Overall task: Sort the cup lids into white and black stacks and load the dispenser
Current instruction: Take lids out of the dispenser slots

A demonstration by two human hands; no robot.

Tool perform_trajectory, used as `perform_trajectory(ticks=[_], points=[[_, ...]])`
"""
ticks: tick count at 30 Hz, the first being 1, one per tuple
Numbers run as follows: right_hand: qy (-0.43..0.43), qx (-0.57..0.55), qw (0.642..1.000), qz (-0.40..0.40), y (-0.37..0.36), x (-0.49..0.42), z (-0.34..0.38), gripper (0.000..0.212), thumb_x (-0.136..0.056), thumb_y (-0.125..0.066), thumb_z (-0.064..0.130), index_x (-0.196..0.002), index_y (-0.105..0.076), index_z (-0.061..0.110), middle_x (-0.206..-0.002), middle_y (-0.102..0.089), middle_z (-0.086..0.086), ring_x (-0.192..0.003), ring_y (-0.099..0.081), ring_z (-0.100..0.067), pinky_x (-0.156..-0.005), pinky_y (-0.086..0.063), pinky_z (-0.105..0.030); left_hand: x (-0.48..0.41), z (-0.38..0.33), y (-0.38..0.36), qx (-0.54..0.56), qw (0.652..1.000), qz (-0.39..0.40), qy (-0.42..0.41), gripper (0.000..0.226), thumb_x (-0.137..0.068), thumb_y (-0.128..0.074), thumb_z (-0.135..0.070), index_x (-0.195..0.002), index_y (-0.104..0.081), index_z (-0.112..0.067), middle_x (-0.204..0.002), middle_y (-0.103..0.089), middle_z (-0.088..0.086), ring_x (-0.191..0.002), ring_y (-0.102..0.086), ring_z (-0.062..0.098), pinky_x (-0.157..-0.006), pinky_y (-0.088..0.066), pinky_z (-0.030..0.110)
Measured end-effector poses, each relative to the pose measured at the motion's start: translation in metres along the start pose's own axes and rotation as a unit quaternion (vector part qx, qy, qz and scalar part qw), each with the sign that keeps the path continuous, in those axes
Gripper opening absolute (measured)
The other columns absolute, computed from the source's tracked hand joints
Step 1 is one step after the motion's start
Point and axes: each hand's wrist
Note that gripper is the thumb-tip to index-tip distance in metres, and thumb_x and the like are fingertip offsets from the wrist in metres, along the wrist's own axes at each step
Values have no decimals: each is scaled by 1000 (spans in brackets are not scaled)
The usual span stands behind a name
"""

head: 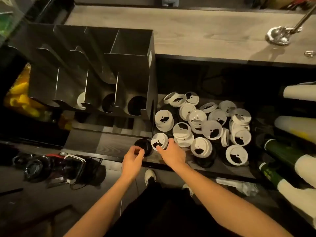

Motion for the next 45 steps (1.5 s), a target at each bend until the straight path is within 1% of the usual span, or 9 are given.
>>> perform_trajectory(ticks=[3, 11, 17, 23, 27, 34, 40, 43, 45], points=[[-47, 19, 998, -34, -6, -9, 9, 59, -91, -61, 57, -127, -52, 11, -121, -66, -11, -113, -63, -32, -83, -48, -39, -15, 0, 14, -81, 997, -6, -12, 10, -100, -61, -30, -105, -62, -21, -99, -68, -4, -98, -67, 20, -91, -54, 43], [-49, -111, 984, -127, -5, -19, 9, 17, -94, -65, 39, -94, -62, 22, -87, -63, 2, -84, -62, -21, -65, -44, -33, -48, 2, 32, -23, 995, 90, -20, 4, -101, -63, -26, -103, -60, -26, -105, -68, -2, -102, -69, 19, -92, -57, 38], [55, -247, 964, -78, 0, 15, 6, 17, -96, -64, 38, -109, -70, 30, -88, -71, 12, -82, -65, -7, -74, -53, -29, -43, -10, 32, 68, 974, 214, -33, 47, -94, -71, -40, -132, -51, -24, -120, -65, -5, -106, -68, 16, -79, -57, 26], [47, -96, 993, -41, -42, 29, 24, 41, -103, -48, 46, -136, -58, 25, -126, -55, 10, -104, -62, -9, -89, -52, -32, -43, 3, 44, 80, 981, 172, -31, 10, -97, -69, -16, -104, -67, -9, -90, -73, 6, -73, -71, 10, -60, -53, 18], [106, 64, 990, -63, -68, 28, 42, 42, -101, -54, 32, -140, -51, 19, -139, -42, 1, -112, -59, -18, -88, -54, -35, -54, 20, 66, 120, 988, 94, 0, 19, -95, -72, -23, -99, -67, -5, -88, -73, 22, -77, -68, 33, -71, -56, 40], [126, 304, 944, 9, -93, -11, 65, 79, -92, -67, 33, -157, -23, 19, -161, -14, -20, -128, -50, -35, -93, -51, -41, -58, 12, 83, 178, 980, 87, 21, 17, -101, -62, -17, -115, -62, -8, -95, -71, 6, -73, -70, 8, -59, -52, 14], [129, 310, 942, 15, -87, -20, 55, 67, -94, -66, 34, -150, -31, 19, -154, -30, -20, -120, -56, -35, -87, -52, -41, -57, 24, 87, 187, 979, 67, 37, 17, -105, -56, -18, -121, -54, -15, -109, -67, 2, -106, -67, 20, -76, -52, 20], [124, 238, 963, 10, -81, -15, 48, 67, -95, -61, 48, -150, -31, 22, -155, -30, -13, -119, -58, -32, -87, -55, -43, -59, 26, 85, 150, 985, 64, 52, 26, -105, -54, -12, -128, -47, -21, -118, -63, 4, -113, -61, 24, -92, -54, 35], [135, 178, 975, -2, -73, -7, 43, 69, -93, -62, 52, -149, -32, 24, -154, -31, -7, -119, -59, -28, -88, -56, -42, -62, 27, 83, 102, 991, 78, 27, 35, -105, -52, -7, -137, -49, -19, -126, -59, 5, -118, -60, 24, -88, -53, 28]])
Point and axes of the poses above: each hand's wrist, its own x-axis away from the middle knuckle, its own y-axis out of the back of the hand, z = x × y
